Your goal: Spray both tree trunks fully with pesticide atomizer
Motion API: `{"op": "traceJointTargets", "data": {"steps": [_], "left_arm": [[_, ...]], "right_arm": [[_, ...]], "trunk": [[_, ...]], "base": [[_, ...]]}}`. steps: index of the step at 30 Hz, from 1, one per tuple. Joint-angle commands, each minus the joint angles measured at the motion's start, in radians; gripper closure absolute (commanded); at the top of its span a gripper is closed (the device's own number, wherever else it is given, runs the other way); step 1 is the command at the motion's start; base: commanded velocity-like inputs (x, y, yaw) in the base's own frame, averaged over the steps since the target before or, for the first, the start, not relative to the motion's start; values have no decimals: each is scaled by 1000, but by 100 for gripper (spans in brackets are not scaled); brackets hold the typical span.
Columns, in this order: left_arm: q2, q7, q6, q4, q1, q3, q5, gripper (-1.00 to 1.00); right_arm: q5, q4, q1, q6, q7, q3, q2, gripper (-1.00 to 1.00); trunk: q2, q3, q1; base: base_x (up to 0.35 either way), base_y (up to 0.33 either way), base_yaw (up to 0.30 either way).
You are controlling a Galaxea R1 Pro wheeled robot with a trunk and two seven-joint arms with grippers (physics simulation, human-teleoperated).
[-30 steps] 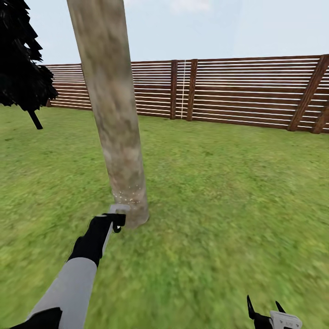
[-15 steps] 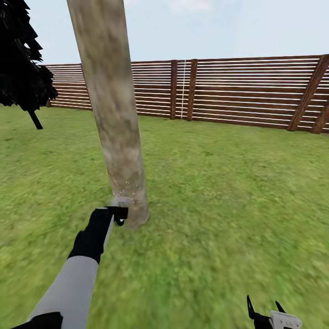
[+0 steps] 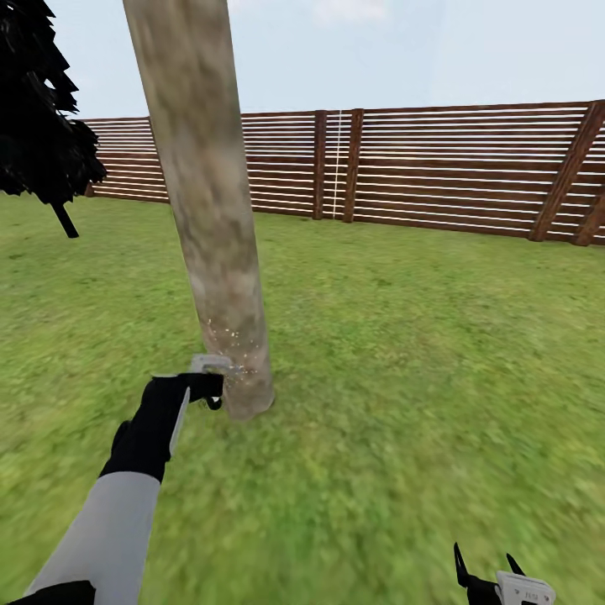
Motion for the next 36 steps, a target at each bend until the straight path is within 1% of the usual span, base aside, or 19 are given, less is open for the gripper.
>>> {"op": "traceJointTargets", "data": {"steps": [1, 2, 6, 9, 10, 12, 13, 16, 18, 20, 21, 22, 23, 26, 28, 30, 32, 34, 36], "left_arm": [[-16, -4, -1, 5, 1, 0, -3, 100], [-33, -6, -1, 7, 2, -8, -3, 100], [-37, -7, 4, -2, 1, -38, -3, 100], [-19, -7, 35, -4, 0, -29, -6, 100], [-2, -7, 36, -4, 0, -28, -5, 100], [16, -7, 37, -5, 0, -27, -4, 100], [16, -7, 36, -5, 0, -29, -4, 100], [-3, -7, 37, -6, -9, -37, -2, 100], [-40, -6, 38, -16, -21, -39, -2, 100], [-50, -6, 52, -45, -27, -40, -2, 100], [-49, -7, 81, -60, -28, -40, -2, 100], [-41, -7, 135, -90, -27, -39, -2, 100], [-35, -8, 155, -109, -27, -35, -2, 100], [-5, -8, 168, -124, -27, -31, -3, 100], [45, -13, 171, -126, -27, -27, -2, 100], [50, -14, 171, -126, -27, -27, -1, 100], [33, -16, 171, -128, -29, -34, 0, 100], [-19, -20, 172, -129, -34, -39, -2, 100], [-48, -22, 173, -132, -39, -42, -2, 100]], "right_arm": [[0, 0, 0, 0, 0, 0, 0, -100], [0, 0, 0, 0, 0, 0, 0, -100], [0, 0, 0, 0, 0, 0, 0, -100], [0, 0, 0, 0, 1, 0, 0, -100], [0, 0, 0, 0, 1, 0, 0, -100], [0, 0, 0, 0, 1, 0, 0, -100], [0, 0, 0, 0, 1, 0, 0, -100], [0, 0, 0, 0, 1, 0, 0, -100], [0, 0, 0, 0, 1, 0, 0, -100], [0, 0, 0, 0, 1, 0, 0, -100], [0, 0, 0, 0, 1, 0, 0, -100], [0, 0, 0, 0, 1, 0, 0, -100], [0, 0, 0, 0, 1, 0, 0, -100], [0, 0, 0, 0, 1, 0, 0, -100], [0, 0, 0, 0, 1, 0, 0, -100], [0, 0, 0, 0, 1, 0, 0, -100], [0, 0, 0, 0, 1, 0, 0, -100], [0, 0, 0, 0, 1, 0, 0, -100], [0, 0, 0, 0, 1, 0, 0, -100]], "trunk": [[0, 0, 0], [0, 0, 0], [0, 0, 0], [0, 0, 0], [0, 0, 0], [0, 0, 0], [0, 0, 0], [0, 0, 0], [0, 0, 0], [0, 0, 0], [0, 0, 0], [0, 0, 0], [0, 0, 0], [0, 0, 0], [0, 0, 0], [0, 0, 0], [0, 0, 0], [0, 0, 0], [0, 0, 0]], "base": [[0, 0, 0], [0, 0, 0], [0, 0, 0], [-128, 39, 0], [-275, 94, 0], [-208, 73, 0], [-63, 22, 0], [-18, 7, 0], [-1, 0, 0], [0, 0, 0], [0, 0, 0], [0, 0, 0], [0, 0, 0], [0, 0, 0], [0, 0, 0], [0, 0, 0], [0, 0, 0], [0, 0, 0], [0, 0, 0]]}}
